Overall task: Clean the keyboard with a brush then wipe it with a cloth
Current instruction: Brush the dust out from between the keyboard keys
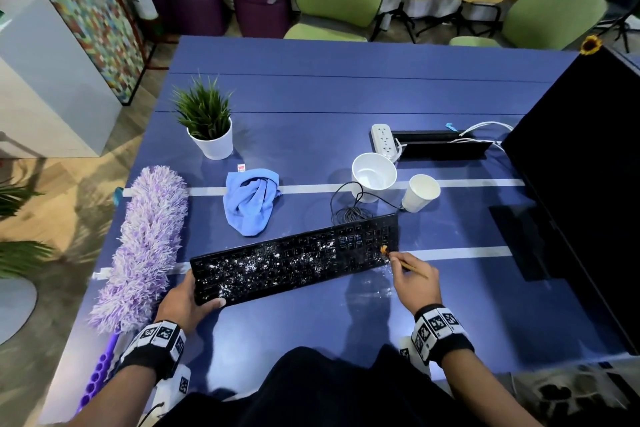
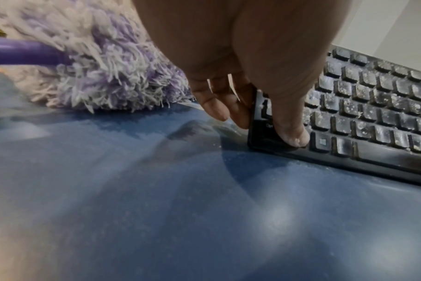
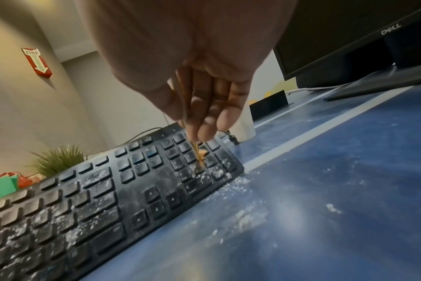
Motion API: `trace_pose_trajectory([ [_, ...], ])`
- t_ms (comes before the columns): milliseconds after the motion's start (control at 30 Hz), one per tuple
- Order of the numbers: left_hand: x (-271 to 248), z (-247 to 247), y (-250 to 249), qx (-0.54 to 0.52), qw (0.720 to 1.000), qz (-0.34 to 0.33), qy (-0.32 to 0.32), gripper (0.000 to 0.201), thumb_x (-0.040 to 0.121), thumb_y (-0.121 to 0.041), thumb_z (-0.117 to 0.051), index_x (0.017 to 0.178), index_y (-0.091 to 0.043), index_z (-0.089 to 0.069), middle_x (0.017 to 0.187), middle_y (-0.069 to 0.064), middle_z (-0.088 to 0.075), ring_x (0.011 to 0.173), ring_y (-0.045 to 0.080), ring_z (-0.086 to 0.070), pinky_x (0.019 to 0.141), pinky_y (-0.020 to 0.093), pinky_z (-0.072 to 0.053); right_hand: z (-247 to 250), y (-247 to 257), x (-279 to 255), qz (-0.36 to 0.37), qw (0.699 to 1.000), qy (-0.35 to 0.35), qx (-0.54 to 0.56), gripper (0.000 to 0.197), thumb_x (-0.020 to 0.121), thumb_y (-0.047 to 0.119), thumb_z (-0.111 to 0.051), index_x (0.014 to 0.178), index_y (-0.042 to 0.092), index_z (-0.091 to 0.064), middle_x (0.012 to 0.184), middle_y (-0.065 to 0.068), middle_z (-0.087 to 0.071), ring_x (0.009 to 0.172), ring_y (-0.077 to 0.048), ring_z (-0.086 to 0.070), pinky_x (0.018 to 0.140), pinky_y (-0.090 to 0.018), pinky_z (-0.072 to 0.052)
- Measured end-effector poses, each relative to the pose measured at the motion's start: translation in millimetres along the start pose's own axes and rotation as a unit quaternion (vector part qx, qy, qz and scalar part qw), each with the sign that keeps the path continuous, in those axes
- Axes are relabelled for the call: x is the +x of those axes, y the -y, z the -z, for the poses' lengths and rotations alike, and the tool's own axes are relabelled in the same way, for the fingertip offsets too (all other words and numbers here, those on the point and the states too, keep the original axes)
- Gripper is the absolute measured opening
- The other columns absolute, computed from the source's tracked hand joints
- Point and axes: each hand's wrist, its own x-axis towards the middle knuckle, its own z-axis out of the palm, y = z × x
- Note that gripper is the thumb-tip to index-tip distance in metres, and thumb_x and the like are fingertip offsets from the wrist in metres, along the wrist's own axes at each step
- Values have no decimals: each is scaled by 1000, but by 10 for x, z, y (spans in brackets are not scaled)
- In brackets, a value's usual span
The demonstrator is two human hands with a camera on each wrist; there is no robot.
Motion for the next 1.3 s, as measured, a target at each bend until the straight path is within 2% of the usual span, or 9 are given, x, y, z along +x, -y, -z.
trace_pose_trajectory([
  [167, -7, -1, -5, -2, 1000, 4, 1, 83, 65, -36, -84, 132, -17, -39, 108, 15, -70, 98, 33, -67, 83, 38, -51, -9, -112, -62, -52, 997, 14, -55, 12, 86, 15, -64, 89, 17, -76, 79, -2, -75, 67, -10, -68, 74, -24, -57],
  [300, -18, 2, 0, -1, 1000, 5, -6, 83, 66, -36, -84, 133, -17, -39, 107, 15, -70, 98, 34, -67, 82, 38, -51, -68, 36, -137, 10, 998, 58, -21, 12, 87, 13, -66, 93, 15, -76, 81, 5, -73, 69, 14, -62, 68, -1, -46],
  [500, -25, -3, -8, -4, 1000, 3, -6, 83, 65, -35, -84, 132, -17, -39, 107, 15, -70, 98, 33, -67, 83, 38, -51, 13, -74, -20, -67, 996, -50, -44, 15, 88, 18, -63, 96, 18, -75, 91, -4, -76, 80, -22, -70, 83, -28, -54],
  [633, -22, 0, -1, 5, 1000, 6, -3, 83, 66, -37, -84, 132, -17, -39, 108, 16, -70, 97, 34, -67, 82, 39, -51, 23, -70, -46, -20, 998, 25, -50, 15, 89, 21, -64, 96, 19, -76, 90, 5, -75, 76, -9, -68, 79, -17, -52],
  [733, -28, -3, -12, 9, 1000, 7, -4, 82, 66, -38, -83, 132, -16, -39, 110, 16, -69, 99, 34, -66, 83, 39, -50, 58, -120, -4, -38, 998, -25, -30, 13, 87, 18, -65, 93, 15, -76, 87, -1, -76, 75, -13, -69, 80, -26, -56],
  [900, -36, 1, -25, 3, 1000, 14, 0, 81, 66, -37, -83, 131, -16, -39, 109, 16, -69, 99, 34, -66, 85, 39, -51, 62, -170, -11, -50, 996, 28, -65, 14, 88, 21, -64, 94, 16, -76, 82, -4, -76, 72, -18, -69, 78, -31, -58],
  [1067, -44, 4, -33, -7, 1000, 18, -3, 80, 65, -36, -84, 130, -17, -41, 107, 14, -70, 98, 32, -67, 86, 38, -51, 2, -139, -38, -30, 999, 8, -42, 16, 88, 17, -63, 98, 13, -76, 91, -2, -75, 79, -13, -69, 80, -19, -52],
  [1167, -35, 7, -30, -4, 1000, 17, 0, 81, 65, -39, -84, 130, -18, -40, 108, 14, -70, 98, 32, -67, 86, 39, -52, 0, -162, -41, -47, 995, 14, -89, 16, 89, 19, -62, 96, 15, -76, 90, -5, -76, 82, -23, -70, 82, -30, -56],
  [1300, -40, 10, -22, 0, 1000, 12, -3, 80, 65, -40, -83, 129, -18, -40, 107, 13, -70, 97, 32, -67, 85, 39, -53, -23, -93, -43, -24, 998, 31, -46, 14, 89, 21, -63, 96, 21, -76, 88, 6, -75, 78, -10, -69, 78, -15, -51],
])
